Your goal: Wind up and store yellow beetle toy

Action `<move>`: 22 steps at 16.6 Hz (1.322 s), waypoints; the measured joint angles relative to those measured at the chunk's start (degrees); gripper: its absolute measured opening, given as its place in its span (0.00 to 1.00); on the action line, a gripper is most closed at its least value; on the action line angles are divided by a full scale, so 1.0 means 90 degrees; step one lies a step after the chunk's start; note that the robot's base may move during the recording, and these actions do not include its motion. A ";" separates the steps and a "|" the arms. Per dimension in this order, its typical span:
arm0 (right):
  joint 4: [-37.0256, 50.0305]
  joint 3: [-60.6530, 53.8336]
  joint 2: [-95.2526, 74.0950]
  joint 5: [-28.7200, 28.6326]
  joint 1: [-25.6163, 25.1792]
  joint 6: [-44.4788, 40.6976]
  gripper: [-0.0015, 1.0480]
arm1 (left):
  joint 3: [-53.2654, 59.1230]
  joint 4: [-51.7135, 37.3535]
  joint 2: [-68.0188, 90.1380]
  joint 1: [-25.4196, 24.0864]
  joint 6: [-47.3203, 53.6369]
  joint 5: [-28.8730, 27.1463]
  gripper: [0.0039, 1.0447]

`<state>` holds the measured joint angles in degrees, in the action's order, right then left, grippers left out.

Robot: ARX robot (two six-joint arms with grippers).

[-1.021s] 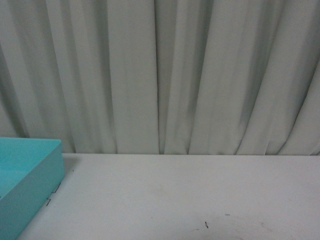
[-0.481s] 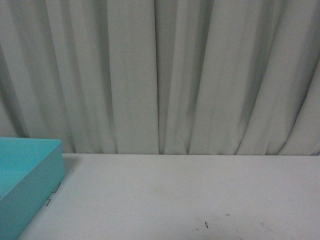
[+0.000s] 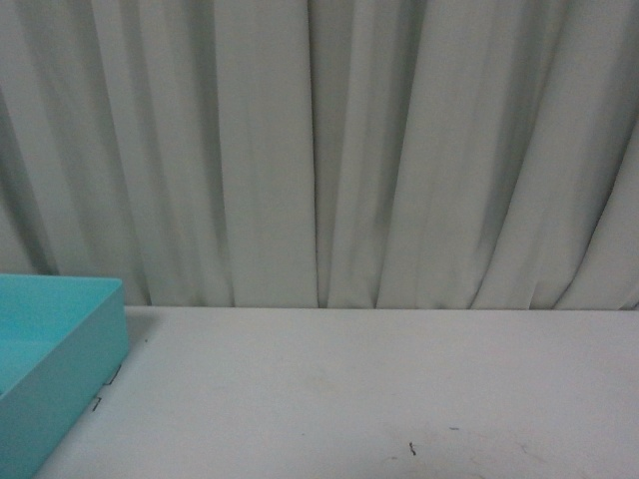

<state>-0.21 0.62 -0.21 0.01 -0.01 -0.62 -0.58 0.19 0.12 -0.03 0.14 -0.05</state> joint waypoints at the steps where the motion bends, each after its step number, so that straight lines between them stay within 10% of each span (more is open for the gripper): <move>1: 0.0000 0.0000 0.0000 0.0000 0.0000 0.0000 0.94 | 0.0000 -0.0002 0.0000 0.0000 0.0000 0.0000 0.66; 4: -0.0002 0.0000 0.0000 0.0000 0.0000 0.0000 0.94 | 0.0000 0.0000 0.0000 0.0000 0.0005 0.0000 0.95; 22: 0.0002 0.0000 0.0005 0.0000 0.0000 0.0000 0.94 | 0.0000 -0.0002 0.0000 0.0000 0.0002 0.0002 0.94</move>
<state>-0.19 0.62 -0.16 0.01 -0.01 -0.62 -0.58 0.16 0.12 -0.03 0.16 -0.03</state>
